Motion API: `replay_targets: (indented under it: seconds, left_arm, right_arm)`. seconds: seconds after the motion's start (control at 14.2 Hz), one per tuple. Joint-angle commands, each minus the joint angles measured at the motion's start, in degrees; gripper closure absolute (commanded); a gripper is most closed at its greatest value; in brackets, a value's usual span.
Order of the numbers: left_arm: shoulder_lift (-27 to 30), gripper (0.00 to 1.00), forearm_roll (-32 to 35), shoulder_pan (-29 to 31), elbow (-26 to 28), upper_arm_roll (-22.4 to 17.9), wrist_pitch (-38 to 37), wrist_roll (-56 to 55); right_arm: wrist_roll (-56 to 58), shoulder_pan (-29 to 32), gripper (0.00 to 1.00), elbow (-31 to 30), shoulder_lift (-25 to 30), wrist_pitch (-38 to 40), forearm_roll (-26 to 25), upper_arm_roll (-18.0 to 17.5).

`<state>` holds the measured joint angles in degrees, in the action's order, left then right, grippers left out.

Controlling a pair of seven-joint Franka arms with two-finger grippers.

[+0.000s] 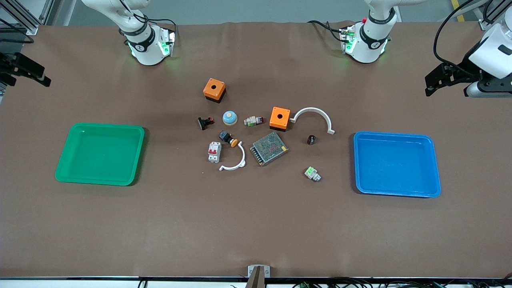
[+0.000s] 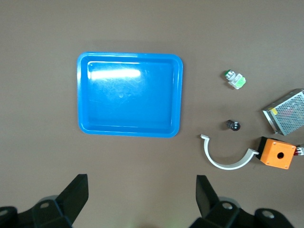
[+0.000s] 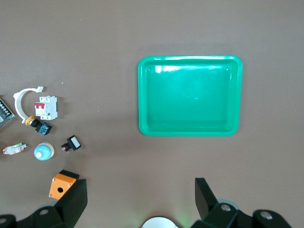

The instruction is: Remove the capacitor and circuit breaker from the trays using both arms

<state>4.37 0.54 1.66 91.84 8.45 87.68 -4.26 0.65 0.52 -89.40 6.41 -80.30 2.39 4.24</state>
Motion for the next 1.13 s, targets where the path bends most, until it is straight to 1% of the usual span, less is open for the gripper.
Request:
replay_targets:
  seconds: [0.0, 0.21, 0.49, 0.77, 0.92, 1.06]
  left_arm:
    - [1.34, 0.0, -1.51, 0.19, 0.89, -0.45, -0.49, 1.01]
    - [1.34, 0.0, -1.51, 0.19, 0.8, -0.54, -1.1, 0.49]
    - [0.55, 0.0, -0.99, 0.1, -1.22, -0.45, -1.28, -0.22]
    - [0.2, 0.0, -0.81, 0.1, -1.84, -0.54, -1.98, -0.22]
    - [0.2, 0.0, -0.72, 0.19, -1.93, -0.54, -2.33, -0.22]
    - [0.2, 0.0, -0.72, 0.19, -2.36, -0.54, -3.04, -0.22]
  right_arm:
    - [0.67, 0.89, 0.0, 0.71, 0.44, 1.02, -0.45, -0.81]
    - [0.93, 0.71, 0.0, 0.89, 0.36, 1.02, -0.36, -0.72]
    - [0.93, 0.54, 0.0, 2.02, 0.36, 1.11, -0.54, -0.54]
    - [0.93, 0.45, 0.0, 1.86, 0.36, 1.11, -0.54, -0.63]
    - [1.11, 0.45, 0.0, 1.77, 0.27, 2.5, -0.63, -0.63]
    - [2.94, 0.36, 0.0, 1.77, 0.36, 2.78, -1.94, -0.72]
